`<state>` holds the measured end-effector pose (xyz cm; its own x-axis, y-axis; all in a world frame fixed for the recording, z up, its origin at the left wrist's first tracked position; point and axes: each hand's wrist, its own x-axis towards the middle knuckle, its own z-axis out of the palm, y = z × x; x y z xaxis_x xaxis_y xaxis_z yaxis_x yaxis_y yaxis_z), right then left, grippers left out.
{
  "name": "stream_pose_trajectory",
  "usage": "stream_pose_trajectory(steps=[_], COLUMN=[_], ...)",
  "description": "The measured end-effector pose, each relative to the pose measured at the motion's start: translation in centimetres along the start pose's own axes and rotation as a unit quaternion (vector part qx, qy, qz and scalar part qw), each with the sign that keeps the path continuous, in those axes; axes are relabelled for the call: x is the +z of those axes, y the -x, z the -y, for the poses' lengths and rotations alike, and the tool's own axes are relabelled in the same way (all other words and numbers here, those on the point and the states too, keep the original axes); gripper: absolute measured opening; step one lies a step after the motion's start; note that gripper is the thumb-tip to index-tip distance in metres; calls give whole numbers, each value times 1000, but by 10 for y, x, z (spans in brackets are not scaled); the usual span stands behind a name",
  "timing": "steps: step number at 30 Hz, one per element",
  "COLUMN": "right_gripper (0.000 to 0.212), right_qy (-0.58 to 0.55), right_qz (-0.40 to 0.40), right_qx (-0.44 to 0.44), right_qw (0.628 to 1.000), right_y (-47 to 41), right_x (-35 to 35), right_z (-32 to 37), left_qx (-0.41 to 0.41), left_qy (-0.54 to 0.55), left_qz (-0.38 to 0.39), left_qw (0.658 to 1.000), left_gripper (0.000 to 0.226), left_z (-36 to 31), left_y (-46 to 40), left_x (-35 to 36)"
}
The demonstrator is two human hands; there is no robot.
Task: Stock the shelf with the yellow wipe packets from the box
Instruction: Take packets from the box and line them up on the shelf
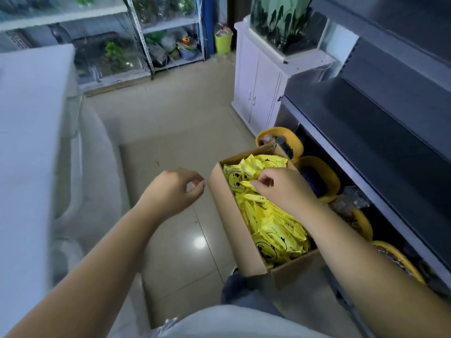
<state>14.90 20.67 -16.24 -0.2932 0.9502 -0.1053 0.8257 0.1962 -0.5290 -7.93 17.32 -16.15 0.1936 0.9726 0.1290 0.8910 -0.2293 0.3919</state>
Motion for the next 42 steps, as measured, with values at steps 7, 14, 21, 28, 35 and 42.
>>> stream_pose_trajectory(steps=[7,14,21,28,35,42], right_gripper=[26,21,25,26,22,20], right_qy=[-16,-6,-32,-83,-142,-176], right_qz=[64,77,32,-53,-154,-220], right_qx=[-41,-19,83,215,361,497], right_qw=[997,997,996,972,909,821], right_y=[-88,-169,-251,-272,-261,-244], right_x=[22,50,73,64,63,66], right_z=[31,69,113,110,51,5], left_qx=[-107,-145,-57,62,179,313], left_qy=[48,70,62,71,71,54], left_qz=[-5,25,91,163,233,305], left_qw=[993,987,992,982,953,898], left_gripper=[42,52,33,55,62,15], left_z=[44,133,219,237,201,143], left_y=[-32,-68,-162,-241,-318,-390], left_x=[-4,-22,-57,-62,-23,12])
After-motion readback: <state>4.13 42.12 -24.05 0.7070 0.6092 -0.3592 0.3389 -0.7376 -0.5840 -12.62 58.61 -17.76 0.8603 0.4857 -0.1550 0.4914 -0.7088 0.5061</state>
